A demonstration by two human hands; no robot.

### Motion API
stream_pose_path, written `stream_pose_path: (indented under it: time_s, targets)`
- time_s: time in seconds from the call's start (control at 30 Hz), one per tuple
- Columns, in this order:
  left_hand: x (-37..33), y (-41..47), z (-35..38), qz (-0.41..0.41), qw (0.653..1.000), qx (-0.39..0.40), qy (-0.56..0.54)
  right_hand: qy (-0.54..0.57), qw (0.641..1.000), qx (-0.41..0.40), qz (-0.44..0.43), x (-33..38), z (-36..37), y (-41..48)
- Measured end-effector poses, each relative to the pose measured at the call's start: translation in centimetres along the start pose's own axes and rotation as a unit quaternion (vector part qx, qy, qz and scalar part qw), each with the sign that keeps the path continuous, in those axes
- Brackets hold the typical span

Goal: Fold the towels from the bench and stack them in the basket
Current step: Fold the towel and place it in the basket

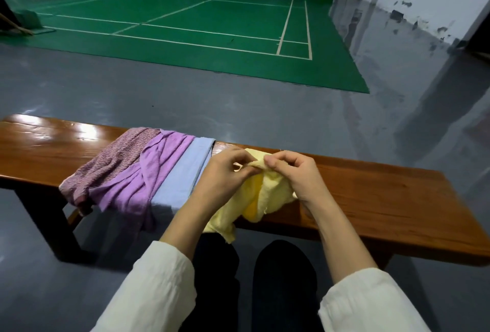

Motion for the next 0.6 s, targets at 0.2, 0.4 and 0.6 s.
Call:
stream_pose_path:
  time_s: [0.2,0.4,0.6]
  targets:
    - [-0.6,0.0,-0.3,0.01,0.999,0.02,0.049,-0.024,0.998,-0.052,-0.019,0.8,-0.9,0.2]
    - [-2.4,0.1,0.5,0.034,0.998,0.022,0.04,-0.011,0.999,-0.038,-0.031,1.0,-0.7,0.0]
    - [0.6,0.0,-0.8,-0.047,0.978,-0.048,0.195,-0.045,0.991,-0.122,-0.033,0.2,-2.7,-0.6]
Point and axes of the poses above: each hand's wrist, its own y-axis towards the middle knuckle, its own z-axis out of the palm, x = y × z, the point moved 6 cm from there along y, towards the middle knuckle, and after that the axes turned 13 degrees about x, right-handed, at the moved point
